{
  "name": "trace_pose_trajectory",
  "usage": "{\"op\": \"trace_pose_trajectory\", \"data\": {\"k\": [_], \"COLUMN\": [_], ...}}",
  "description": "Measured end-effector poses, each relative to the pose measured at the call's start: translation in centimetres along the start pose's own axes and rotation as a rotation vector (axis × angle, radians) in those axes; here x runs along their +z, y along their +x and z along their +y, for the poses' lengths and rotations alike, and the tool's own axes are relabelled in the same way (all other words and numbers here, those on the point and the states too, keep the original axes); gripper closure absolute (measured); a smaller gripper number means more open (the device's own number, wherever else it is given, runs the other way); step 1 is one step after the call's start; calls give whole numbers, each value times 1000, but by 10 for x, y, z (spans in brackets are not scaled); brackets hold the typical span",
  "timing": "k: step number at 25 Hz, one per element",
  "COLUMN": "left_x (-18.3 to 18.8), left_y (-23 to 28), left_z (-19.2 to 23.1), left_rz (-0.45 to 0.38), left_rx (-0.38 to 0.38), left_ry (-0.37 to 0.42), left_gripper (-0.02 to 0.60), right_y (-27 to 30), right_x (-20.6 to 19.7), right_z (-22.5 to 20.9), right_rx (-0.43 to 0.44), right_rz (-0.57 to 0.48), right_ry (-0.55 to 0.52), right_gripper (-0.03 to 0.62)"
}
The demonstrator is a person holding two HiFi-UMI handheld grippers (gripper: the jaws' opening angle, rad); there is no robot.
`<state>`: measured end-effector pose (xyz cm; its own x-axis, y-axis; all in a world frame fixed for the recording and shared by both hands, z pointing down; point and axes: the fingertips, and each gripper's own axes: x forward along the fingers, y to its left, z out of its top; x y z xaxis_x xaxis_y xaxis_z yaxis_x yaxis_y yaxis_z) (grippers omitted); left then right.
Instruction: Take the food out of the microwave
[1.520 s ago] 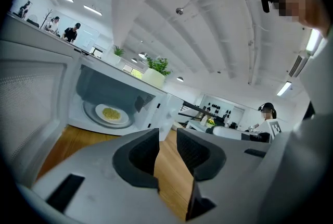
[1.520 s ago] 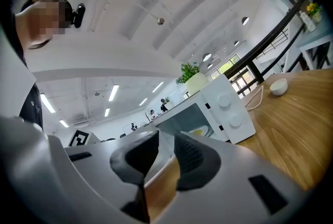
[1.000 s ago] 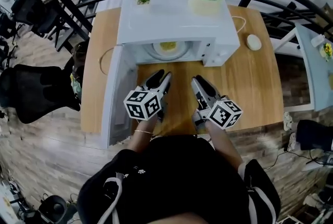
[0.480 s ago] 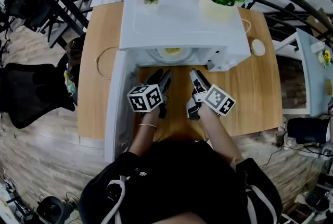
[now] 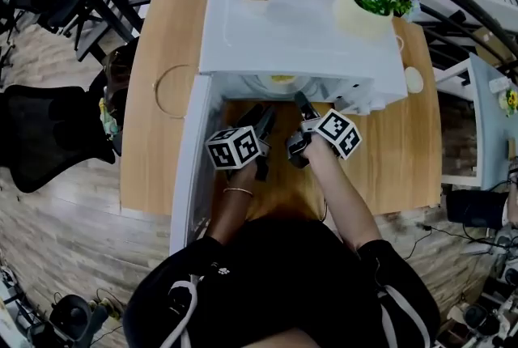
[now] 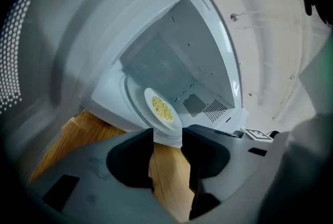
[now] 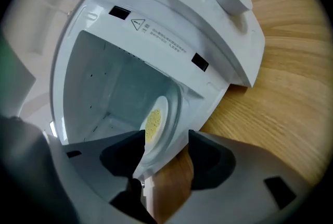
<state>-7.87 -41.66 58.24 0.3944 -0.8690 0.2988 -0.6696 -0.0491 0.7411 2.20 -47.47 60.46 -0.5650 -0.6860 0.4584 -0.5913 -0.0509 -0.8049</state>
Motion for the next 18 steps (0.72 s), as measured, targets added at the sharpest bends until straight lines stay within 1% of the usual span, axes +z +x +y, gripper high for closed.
{"op": "trace_pose_trajectory", "data": {"k": [4, 5, 7, 11, 14, 18], "left_x": [-3, -3, -4, -7, -11, -13], "left_y": [-1, -2, -2, -2, -3, -6], "left_z": [4, 5, 6, 10, 9, 11], "left_rz": [8, 8, 9, 18, 26, 22], "left_rx": [0, 1, 3, 7, 3, 12], "left_ry": [-23, -27, -33, -46, -53, -64], "left_gripper": [431, 431, 431, 431, 431, 431], "right_y": [15, 17, 19, 22, 23, 22], "right_x": [-2, -2, -2, 0, -2, -4], "right_z": [-5, -7, -8, -11, -13, -15], "right_rx": [-32, -45, -76, -138, -182, -213], "right_rz": [-11, -20, -39, -69, -88, -105], "right_ry": [117, 139, 164, 188, 184, 174], "right_gripper": [322, 311, 312, 314, 342, 352]}}
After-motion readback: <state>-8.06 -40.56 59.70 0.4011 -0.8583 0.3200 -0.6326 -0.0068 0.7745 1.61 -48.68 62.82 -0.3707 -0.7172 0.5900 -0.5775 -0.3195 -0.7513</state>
